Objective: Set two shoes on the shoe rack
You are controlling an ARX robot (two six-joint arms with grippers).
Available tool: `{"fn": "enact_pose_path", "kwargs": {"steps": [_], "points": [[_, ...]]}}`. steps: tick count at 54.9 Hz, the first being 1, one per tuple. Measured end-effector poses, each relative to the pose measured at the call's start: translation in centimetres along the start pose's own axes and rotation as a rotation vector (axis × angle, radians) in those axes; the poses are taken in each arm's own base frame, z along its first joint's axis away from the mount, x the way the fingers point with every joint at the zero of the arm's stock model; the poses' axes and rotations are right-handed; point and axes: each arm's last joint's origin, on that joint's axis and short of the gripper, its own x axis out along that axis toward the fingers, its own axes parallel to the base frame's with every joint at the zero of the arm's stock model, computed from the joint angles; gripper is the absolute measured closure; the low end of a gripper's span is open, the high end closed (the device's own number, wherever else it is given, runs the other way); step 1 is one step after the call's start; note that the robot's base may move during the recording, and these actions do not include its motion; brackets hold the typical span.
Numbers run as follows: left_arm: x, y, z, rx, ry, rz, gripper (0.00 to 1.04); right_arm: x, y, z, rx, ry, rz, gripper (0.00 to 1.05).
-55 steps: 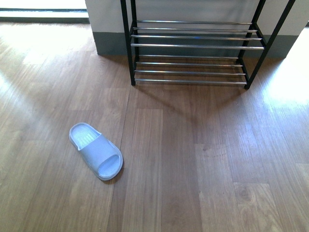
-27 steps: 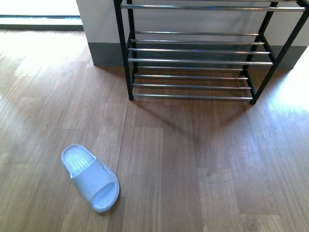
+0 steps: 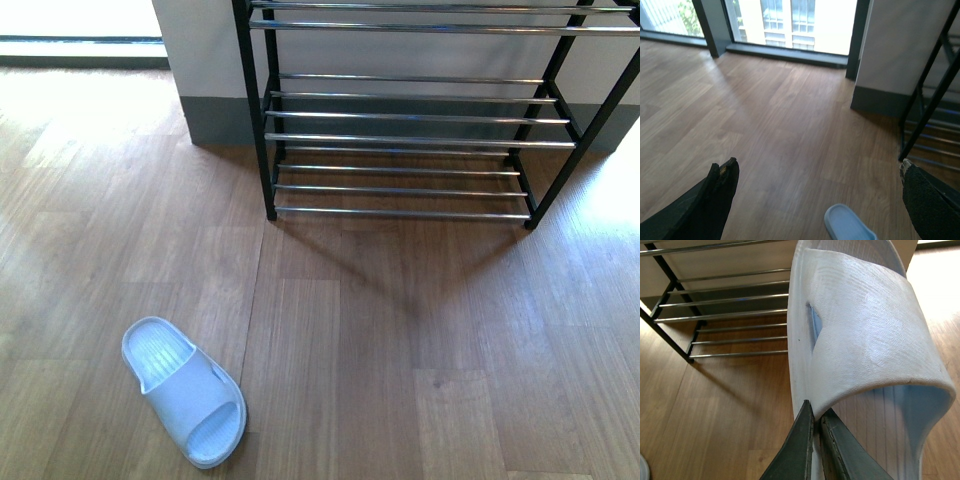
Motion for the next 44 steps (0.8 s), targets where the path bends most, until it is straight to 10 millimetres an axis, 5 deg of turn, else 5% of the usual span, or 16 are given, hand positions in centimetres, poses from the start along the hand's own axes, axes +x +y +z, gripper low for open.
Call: {"fn": "enact_pose_path", "kwargs": {"steps": [13, 20, 26, 34, 44], "points": [[7.8, 0.4, -0.8, 0.276, 0.165, -0.157, 0.09, 0.0, 0.0, 0.0, 0.000, 0.000, 0.000, 1.03], [12.0, -0.1, -3.2, 0.464, 0.304, -0.289, 0.09, 0.0, 0.0, 0.0, 0.000, 0.000, 0.000, 1.03], [15.1, -0.8, -6.4, 0.629, 0.447, -0.431, 0.09, 0.0, 0.0, 0.0, 0.000, 0.000, 0.000, 1.03], [19.8, -2.2, -13.0, 0.922, 0.590, -0.658, 0.09, 0.0, 0.0, 0.0, 0.000, 0.000, 0.000, 1.03], [22.3, -3.4, -19.2, 1.179, 0.650, -0.835, 0.09, 0.0, 0.0, 0.0, 0.000, 0.000, 0.000, 1.03]]}}
